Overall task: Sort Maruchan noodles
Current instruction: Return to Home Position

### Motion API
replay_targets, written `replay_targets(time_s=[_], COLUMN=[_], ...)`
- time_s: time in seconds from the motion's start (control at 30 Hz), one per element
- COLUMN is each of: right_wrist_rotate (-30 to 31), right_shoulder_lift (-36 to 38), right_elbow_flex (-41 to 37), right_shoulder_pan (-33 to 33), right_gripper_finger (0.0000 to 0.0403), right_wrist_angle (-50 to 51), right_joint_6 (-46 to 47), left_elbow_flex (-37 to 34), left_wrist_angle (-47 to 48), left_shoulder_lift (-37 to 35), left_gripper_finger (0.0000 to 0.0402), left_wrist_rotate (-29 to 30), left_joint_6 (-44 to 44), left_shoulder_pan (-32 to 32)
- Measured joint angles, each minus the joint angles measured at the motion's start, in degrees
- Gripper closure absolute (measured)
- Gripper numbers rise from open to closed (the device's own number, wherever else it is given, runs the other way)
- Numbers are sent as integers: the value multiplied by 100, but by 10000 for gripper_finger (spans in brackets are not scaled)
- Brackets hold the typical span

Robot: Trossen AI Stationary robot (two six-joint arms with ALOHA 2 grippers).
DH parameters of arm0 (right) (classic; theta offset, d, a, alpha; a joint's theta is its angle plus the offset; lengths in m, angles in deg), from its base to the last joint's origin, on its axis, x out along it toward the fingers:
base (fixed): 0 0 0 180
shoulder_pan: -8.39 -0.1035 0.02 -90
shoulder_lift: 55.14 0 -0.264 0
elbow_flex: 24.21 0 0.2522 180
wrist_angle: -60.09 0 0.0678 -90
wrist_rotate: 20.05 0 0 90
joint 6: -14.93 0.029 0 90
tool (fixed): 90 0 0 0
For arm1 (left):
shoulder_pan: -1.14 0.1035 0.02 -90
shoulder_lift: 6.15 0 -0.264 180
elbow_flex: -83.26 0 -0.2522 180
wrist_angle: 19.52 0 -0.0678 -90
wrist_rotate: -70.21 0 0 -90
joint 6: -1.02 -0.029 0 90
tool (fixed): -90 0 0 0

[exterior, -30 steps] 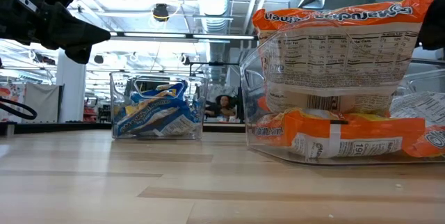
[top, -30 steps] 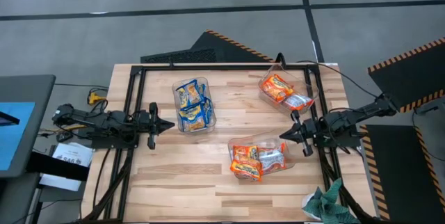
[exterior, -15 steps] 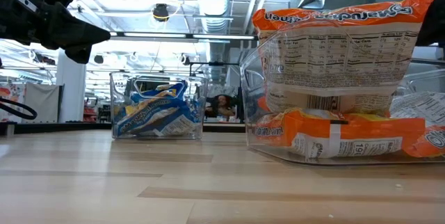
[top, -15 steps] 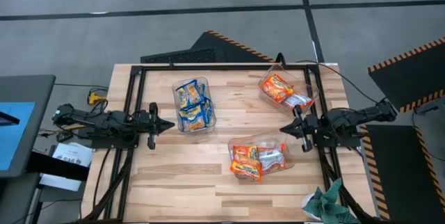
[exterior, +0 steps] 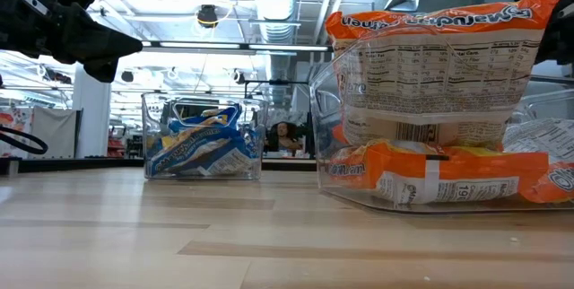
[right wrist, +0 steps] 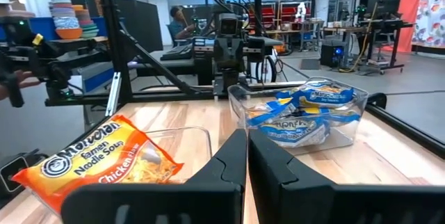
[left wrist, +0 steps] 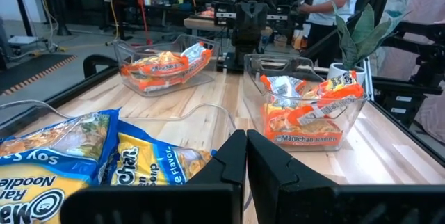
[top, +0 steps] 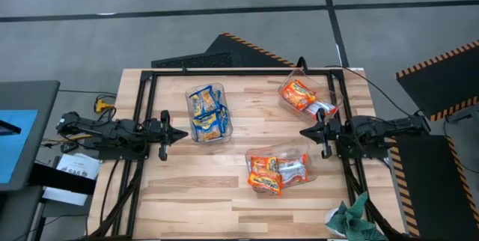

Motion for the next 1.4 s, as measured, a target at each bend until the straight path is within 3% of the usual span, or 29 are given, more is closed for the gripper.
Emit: replay_targets(time_s=[0.3, 0.37, 0.4, 0.53, 0.6, 0.67, 0.7, 1.03, 1.4], right_wrist_rotate=[-2, -2, -2, -2, -2, -2, -4, -4, -4], right_shoulder_lift=[-2, -2, -2, -2, -2, -2, -2, -2, -2], right_elbow_flex=[0, 0, 0, 0, 0, 0, 0, 0, 0], right_shoulder_pan=[-11, -11, -11, -11, -11, -11, -11, -11, -11], right_gripper_finger=[363, 363, 363, 363, 363, 363, 363, 363, 363], right_wrist_angle=[-2, -2, -2, -2, -2, -3, -4, -4, -7], right_joint_6=[-1, 0, -2, -1, -2, -2, -1, -2, -2], left_elbow_flex=[0, 0, 0, 7, 7, 5, -2, -7, -7], left_wrist_angle=[0, -14, -36, -13, -39, 11, -25, 309, 302], left_shoulder_lift=[0, 0, 4, 207, 201, 192, 183, 195, 159], left_gripper_finger=[401, 401, 401, 402, 401, 401, 402, 401, 401], left_wrist_rotate=[0, 254, 719, 4158, 5533, 6555, 6678, 5228, 5139], left_joint_6=[2, -81, -272, -2743, -3661, -4136, -4125, -3853, -3663], left_shoulder_pan=[0, 1, 15, 125, 163, 182, 202, 229, 229])
